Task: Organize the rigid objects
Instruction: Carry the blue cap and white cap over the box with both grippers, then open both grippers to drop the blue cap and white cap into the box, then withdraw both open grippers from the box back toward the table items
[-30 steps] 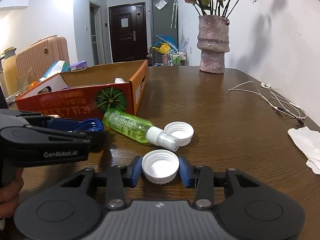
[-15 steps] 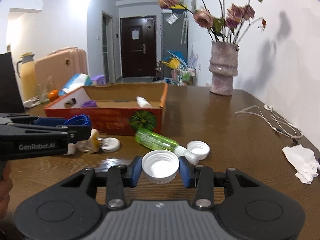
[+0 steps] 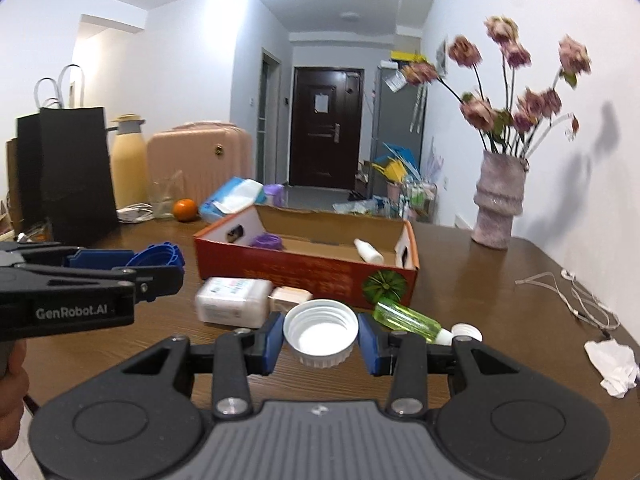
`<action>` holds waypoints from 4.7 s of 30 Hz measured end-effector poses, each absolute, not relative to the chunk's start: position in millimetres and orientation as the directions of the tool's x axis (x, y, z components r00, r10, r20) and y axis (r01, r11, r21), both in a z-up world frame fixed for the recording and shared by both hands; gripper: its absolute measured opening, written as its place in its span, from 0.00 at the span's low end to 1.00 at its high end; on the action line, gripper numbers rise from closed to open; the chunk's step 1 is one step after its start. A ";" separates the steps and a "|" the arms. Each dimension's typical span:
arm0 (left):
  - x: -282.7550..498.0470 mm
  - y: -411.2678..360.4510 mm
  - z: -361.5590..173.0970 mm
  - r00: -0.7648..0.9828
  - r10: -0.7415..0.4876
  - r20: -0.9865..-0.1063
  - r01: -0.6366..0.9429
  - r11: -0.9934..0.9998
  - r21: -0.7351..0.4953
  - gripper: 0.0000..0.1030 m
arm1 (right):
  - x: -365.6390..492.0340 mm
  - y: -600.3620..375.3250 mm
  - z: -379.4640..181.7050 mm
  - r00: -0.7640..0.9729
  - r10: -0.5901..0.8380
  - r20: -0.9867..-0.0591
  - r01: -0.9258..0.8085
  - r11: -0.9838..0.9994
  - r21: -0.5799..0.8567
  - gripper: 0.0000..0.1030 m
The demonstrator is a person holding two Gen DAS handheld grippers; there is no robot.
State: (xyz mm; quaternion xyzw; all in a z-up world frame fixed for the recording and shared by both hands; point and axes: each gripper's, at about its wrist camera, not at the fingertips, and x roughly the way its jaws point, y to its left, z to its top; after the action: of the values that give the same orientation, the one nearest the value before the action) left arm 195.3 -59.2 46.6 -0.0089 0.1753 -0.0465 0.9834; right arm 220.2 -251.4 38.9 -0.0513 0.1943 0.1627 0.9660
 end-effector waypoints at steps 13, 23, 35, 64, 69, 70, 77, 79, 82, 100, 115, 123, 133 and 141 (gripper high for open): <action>144.6 -41.5 51.6 0.951 -0.081 -0.300 0.069 0.996 -0.048 0.54 | 169.0 -234.1 45.9 0.879 0.315 -0.358 -0.358 0.932 -0.060 0.38; 150.2 -35.5 49.2 0.949 -0.069 -0.307 0.057 0.997 -0.050 0.54 | 173.2 -232.9 44.4 0.876 0.320 -0.360 -0.362 0.931 -0.054 0.38; 229.2 -26.1 54.1 0.940 -0.088 -0.331 0.077 0.996 -0.046 0.54 | 240.4 -230.6 44.5 0.879 0.314 -0.359 -0.349 0.936 -0.036 0.38; 589.0 3.0 40.8 0.722 -0.202 -0.662 0.129 0.979 -0.159 0.54 | 627.3 -206.0 20.7 0.595 0.491 -0.636 -0.435 0.862 0.259 0.38; 639.9 -1.7 13.4 0.651 -0.180 -0.737 0.123 0.984 -0.131 0.54 | 674.2 -187.0 -9.4 0.531 0.417 -0.737 -0.393 0.892 0.222 0.38; 647.4 -2.4 8.7 0.641 -0.174 -0.747 0.125 0.985 -0.122 0.54 | 679.2 -182.8 -13.9 0.525 0.391 -0.756 -0.390 0.900 0.195 0.38; 671.6 -2.7 -18.5 0.567 -0.177 -0.804 0.140 0.983 -0.117 0.54 | 705.7 -170.2 -35.5 0.487 0.298 -0.821 -0.391 0.915 0.100 0.38; 673.6 0.2 -23.7 0.549 -0.197 -0.812 0.150 0.979 -0.136 0.54 | 707.7 -167.3 -38.4 0.493 0.283 -0.823 -0.392 0.916 0.080 0.39; 673.7 4.8 -24.4 0.537 -0.203 -0.819 0.143 0.978 -0.149 0.56 | 708.1 -164.3 -38.0 0.496 0.278 -0.823 -0.396 0.915 0.070 0.39; 595.2 29.7 58.2 0.641 -0.221 -0.735 0.149 0.975 -0.162 0.72 | 654.9 -190.3 48.1 0.580 0.325 -0.747 -0.388 0.917 0.098 0.43; 414.2 56.4 121.3 0.887 -0.120 -0.446 0.096 0.992 -0.077 0.83 | 501.3 -203.0 121.8 0.774 0.322 -0.545 -0.360 0.932 0.038 0.56; 303.4 62.4 99.2 0.951 -0.066 -0.302 0.057 0.998 -0.036 0.88 | 415.1 -215.5 111.2 0.847 0.314 -0.428 -0.314 0.947 0.073 0.60; 174.1 40.6 53.1 0.980 -0.052 -0.194 0.054 0.999 0.003 0.98 | 277.1 -225.7 60.3 0.903 0.286 -0.322 -0.252 0.957 0.141 0.69; 110.1 30.2 22.1 0.971 -0.087 -0.224 0.095 0.995 0.025 0.98 | 181.4 -221.6 19.5 0.914 0.243 -0.325 -0.218 0.970 0.111 0.77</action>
State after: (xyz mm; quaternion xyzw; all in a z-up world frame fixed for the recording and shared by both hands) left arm 110.1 30.2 22.1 0.0179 0.1119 -0.0457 0.9925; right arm 181.4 -221.6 19.5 0.0362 0.1708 0.1178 0.9776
